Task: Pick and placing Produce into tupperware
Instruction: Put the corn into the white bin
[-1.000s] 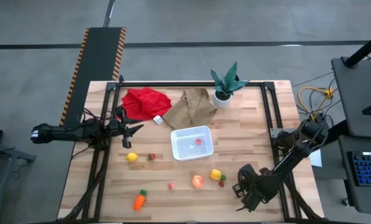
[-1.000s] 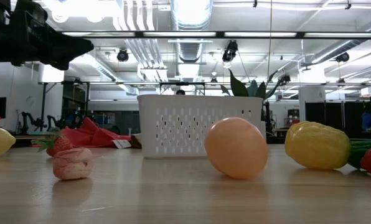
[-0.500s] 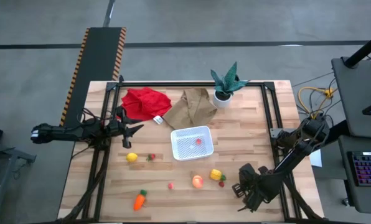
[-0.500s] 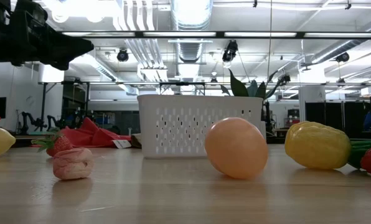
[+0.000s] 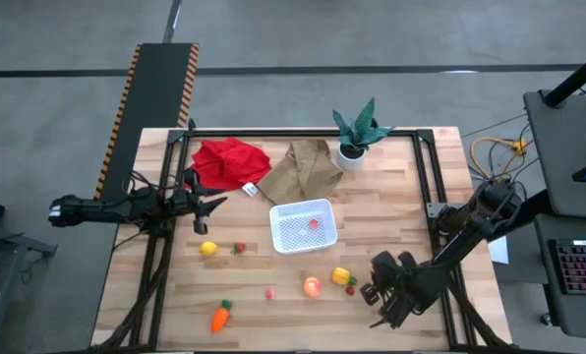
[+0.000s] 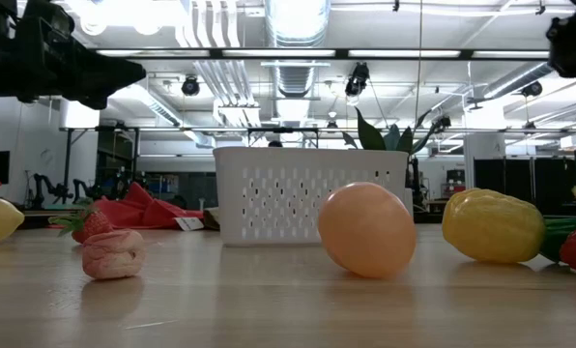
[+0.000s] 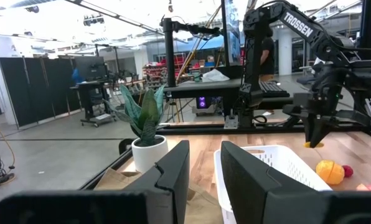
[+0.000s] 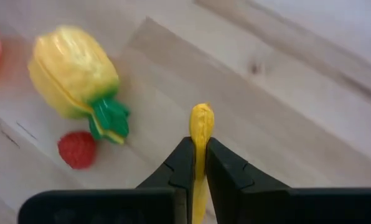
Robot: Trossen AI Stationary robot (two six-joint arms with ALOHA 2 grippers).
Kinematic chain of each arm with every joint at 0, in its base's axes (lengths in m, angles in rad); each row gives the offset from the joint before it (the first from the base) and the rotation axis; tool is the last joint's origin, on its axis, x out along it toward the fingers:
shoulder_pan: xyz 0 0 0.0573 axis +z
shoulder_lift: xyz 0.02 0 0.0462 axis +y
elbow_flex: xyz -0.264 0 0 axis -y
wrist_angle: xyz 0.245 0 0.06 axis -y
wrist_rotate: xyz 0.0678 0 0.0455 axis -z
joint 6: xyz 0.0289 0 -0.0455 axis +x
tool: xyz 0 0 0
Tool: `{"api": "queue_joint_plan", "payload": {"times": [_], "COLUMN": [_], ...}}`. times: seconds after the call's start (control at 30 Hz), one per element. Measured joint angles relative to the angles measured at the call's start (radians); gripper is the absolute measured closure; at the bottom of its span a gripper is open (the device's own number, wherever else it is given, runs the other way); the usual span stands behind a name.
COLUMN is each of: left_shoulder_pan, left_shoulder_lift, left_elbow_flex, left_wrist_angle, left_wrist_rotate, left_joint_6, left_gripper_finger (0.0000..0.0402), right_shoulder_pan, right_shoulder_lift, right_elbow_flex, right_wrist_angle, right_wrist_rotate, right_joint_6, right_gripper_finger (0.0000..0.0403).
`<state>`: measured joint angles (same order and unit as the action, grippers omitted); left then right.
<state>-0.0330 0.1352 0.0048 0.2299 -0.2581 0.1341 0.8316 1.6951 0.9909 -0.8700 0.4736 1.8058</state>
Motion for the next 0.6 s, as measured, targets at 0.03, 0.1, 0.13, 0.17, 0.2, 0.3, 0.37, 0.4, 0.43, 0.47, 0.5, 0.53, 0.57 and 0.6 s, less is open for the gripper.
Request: {"api": "queue_joint_plan", "payload": {"times": [0.03, 0.1, 0.13, 0.17, 0.2, 0.3, 0.37, 0.4, 0.43, 0.47, 0.5, 0.53, 0.57, 0.6], "left_shoulder_pan": [0.0, 0.0, 0.0, 0.0, 0.0, 0.0, 0.0, 0.0, 0.0, 0.0, 0.0, 0.0, 0.0, 0.0], "left_shoulder_lift": [0.0, 0.0, 0.0, 0.0, 0.0, 0.002, 0.002, 0.002, 0.002, 0.002, 0.002, 0.002, 0.002, 0.002], "left_elbow_flex": [0.0, 0.0, 0.0, 0.0, 0.0, 0.0, 0.0, 0.0, 0.0, 0.0, 0.0, 0.0, 0.0, 0.0], "left_wrist_angle": [0.0, 0.0, 0.0, 0.0, 0.0, 0.0, 0.0, 0.001, 0.0, 0.0, 0.0, 0.0, 0.0, 0.0], "left_wrist_rotate": [0.0, 0.0, 0.0, 0.0, 0.0, 0.0, 0.0, 0.0, 0.0, 0.0, 0.0, 0.0, 0.0, 0.0], "left_joint_6": [0.0, 0.0, 0.0, 0.0, 0.0, 0.0, 0.0, 0.0, 0.0, 0.0, 0.0, 0.0, 0.0, 0.0], "left_gripper_finger": [0.0322, 0.0322, 0.0322, 0.0322, 0.0322, 0.0322, 0.0322, 0.0322, 0.0322, 0.0322, 0.0322, 0.0322, 0.0322, 0.0322], "right_shoulder_pan": [-0.009, -0.025, -0.034, -0.043, -0.053, -0.082, -0.104, -0.114, -0.126, -0.136, -0.147, -0.158, -0.17, -0.182], "right_shoulder_lift": [-0.004, -0.012, -0.017, -0.024, -0.03, -0.048, -0.063, -0.069, -0.077, -0.084, -0.092, -0.1, -0.107, -0.115], "right_elbow_flex": [0.0, 0.0, 0.0, 0.001, 0.001, 0.001, 0.001, 0.002, 0.002, 0.002, 0.002, 0.002, 0.002, 0.002], "right_wrist_angle": [0.0, 0.001, 0.002, 0.003, 0.005, 0.014, 0.018, 0.019, 0.023, 0.027, 0.033, 0.044, 0.06, 0.075], "right_wrist_rotate": [0.01, 0.03, 0.036, 0.048, 0.057, 0.091, 0.111, 0.122, 0.138, 0.154, 0.17, 0.184, 0.195, 0.207], "right_joint_6": [-0.015, -0.051, -0.068, -0.086, -0.104, -0.163, -0.199, -0.215, -0.231, -0.244, -0.262, -0.285, -0.314, -0.345], "right_gripper_finger": [0.0375, 0.0375, 0.0375, 0.0375, 0.0375, 0.0375, 0.0375, 0.0375, 0.0375, 0.0375, 0.0375, 0.0375, 0.0375, 0.0375]}}
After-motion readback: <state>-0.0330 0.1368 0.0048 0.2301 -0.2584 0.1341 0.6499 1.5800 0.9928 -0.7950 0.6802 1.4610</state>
